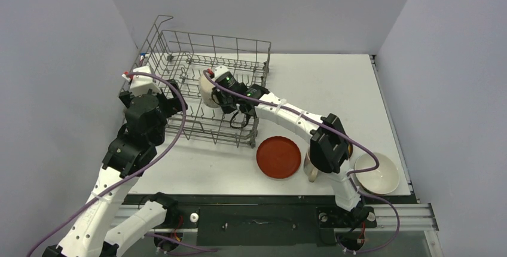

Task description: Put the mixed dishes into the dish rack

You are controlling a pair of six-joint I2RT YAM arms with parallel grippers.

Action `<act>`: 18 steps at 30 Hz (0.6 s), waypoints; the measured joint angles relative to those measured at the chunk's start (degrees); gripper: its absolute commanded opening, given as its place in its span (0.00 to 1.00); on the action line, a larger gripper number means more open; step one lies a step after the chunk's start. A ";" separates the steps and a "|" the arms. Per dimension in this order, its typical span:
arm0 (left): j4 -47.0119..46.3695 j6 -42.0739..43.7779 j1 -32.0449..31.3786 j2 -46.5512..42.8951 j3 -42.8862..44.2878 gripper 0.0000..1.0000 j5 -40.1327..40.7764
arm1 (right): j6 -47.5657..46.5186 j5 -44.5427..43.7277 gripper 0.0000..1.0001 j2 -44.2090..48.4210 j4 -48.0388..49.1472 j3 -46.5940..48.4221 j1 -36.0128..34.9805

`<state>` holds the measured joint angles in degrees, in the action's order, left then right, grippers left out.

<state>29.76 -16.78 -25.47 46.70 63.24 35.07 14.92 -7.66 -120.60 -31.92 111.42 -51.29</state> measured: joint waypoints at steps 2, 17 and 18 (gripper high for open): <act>0.02 -0.20 0.00 0.11 0.00 0.97 0.96 | -1.68 4.07 0.00 0.76 -0.33 -2.12 -0.37; 0.02 -0.76 0.72 1.05 -0.92 0.97 0.66 | -7.45 12.31 0.00 11.58 -0.13 -11.93 1.60; 0.00 -0.76 0.72 1.07 -1.03 0.97 0.59 | -7.98 12.98 0.00 11.89 -0.48 -11.96 1.60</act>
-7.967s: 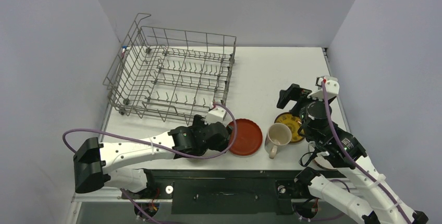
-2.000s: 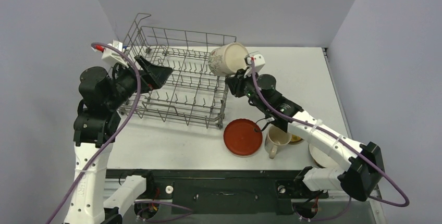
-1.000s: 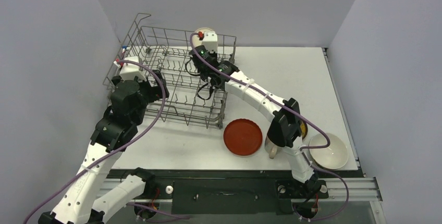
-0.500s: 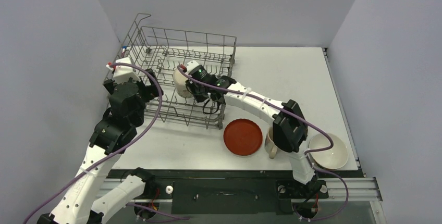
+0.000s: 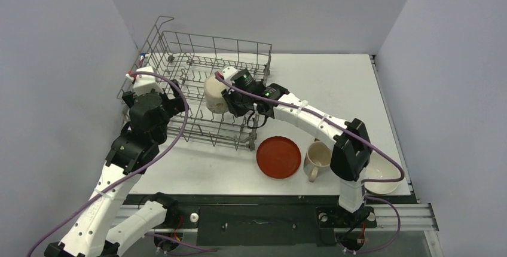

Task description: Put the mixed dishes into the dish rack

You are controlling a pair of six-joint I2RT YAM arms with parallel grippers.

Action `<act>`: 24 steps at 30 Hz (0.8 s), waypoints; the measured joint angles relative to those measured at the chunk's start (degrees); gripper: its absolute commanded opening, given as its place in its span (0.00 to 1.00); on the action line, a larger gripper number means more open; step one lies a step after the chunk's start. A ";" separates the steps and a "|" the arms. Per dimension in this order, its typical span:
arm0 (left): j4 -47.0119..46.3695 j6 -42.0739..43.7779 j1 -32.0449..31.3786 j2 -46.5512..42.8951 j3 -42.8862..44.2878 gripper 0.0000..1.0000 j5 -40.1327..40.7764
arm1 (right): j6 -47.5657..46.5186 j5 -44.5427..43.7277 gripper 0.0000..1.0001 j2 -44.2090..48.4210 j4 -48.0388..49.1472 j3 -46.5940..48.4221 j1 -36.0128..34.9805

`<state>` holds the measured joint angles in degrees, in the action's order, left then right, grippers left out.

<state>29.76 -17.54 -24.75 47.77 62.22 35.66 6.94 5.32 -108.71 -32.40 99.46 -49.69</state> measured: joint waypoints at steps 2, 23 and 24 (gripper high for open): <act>0.00 0.00 0.00 0.00 -0.07 0.97 -0.17 | -1.25 1.14 0.00 0.85 -0.96 -0.50 0.00; 0.00 0.00 0.00 0.04 -0.11 0.97 -1.25 | -5.81 4.61 0.00 2.91 -6.10 -3.93 1.64; 0.00 0.00 0.00 0.04 -0.11 0.97 -1.27 | -5.66 4.72 0.00 2.91 -4.81 -4.37 1.64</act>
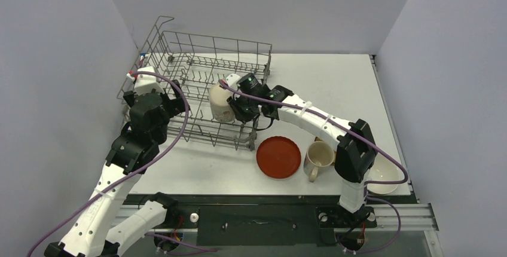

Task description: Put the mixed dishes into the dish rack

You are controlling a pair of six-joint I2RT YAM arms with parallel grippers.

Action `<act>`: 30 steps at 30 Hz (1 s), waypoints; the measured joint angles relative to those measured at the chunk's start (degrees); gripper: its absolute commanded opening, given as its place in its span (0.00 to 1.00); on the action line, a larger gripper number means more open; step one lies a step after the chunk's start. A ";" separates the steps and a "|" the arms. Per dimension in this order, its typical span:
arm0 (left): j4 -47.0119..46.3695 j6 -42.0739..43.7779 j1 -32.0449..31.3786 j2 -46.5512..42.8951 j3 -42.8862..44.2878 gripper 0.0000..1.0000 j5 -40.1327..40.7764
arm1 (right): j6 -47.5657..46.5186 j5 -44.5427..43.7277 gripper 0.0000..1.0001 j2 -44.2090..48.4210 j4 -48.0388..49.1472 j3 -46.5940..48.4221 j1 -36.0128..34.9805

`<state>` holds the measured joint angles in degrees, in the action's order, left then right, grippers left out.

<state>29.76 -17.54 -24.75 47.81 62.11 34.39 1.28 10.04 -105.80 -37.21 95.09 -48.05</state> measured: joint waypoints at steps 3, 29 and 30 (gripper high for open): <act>0.00 0.00 0.00 0.00 -0.02 0.97 -0.20 | 0.72 0.31 0.00 0.00 2.56 -1.33 0.00; -0.09 -0.02 -0.07 0.52 -0.28 0.97 -1.62 | 1.09 -1.70 0.19 0.00 3.45 -5.11 -0.42; -0.07 0.00 -0.07 0.52 -0.42 0.96 -1.70 | 1.07 -1.68 0.21 0.00 3.45 -5.11 -0.42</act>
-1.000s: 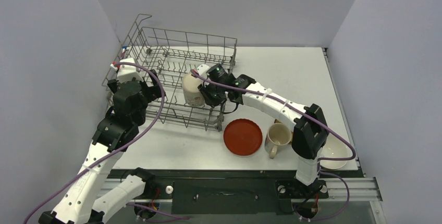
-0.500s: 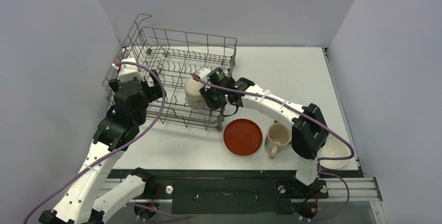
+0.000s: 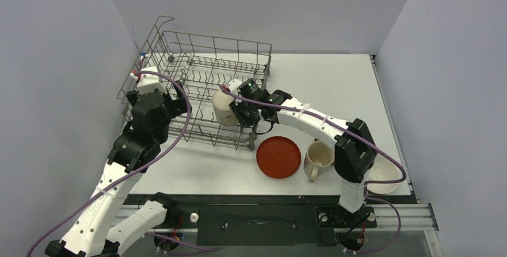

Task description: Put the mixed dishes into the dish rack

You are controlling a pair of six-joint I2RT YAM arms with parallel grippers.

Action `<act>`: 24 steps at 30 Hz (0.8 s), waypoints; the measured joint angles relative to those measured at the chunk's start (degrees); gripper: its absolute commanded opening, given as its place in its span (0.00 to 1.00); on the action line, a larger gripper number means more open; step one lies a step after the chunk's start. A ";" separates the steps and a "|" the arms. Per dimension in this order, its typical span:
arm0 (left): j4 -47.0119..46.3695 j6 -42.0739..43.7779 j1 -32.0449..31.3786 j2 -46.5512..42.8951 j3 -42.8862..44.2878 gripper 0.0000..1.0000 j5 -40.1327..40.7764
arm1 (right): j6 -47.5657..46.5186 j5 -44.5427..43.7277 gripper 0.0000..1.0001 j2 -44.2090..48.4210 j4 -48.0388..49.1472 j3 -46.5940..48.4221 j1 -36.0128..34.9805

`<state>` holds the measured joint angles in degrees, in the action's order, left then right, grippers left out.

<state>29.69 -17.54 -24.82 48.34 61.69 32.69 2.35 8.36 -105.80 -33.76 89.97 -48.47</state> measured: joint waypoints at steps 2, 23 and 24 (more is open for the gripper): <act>-0.02 0.00 0.00 0.00 -0.07 0.96 -0.22 | 0.00 0.00 0.28 0.00 0.15 0.00 -0.07; -0.81 0.00 0.24 0.28 -0.68 0.96 -2.32 | 3.78 -3.28 0.43 9.35 7.69 -5.16 -1.14; -0.83 0.02 0.24 0.33 -0.72 0.96 -2.75 | 4.42 -3.74 0.43 11.45 8.39 -6.80 -1.14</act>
<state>28.86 -17.52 -24.58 48.66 60.97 29.93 6.76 4.62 -94.35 -25.36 83.18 -49.60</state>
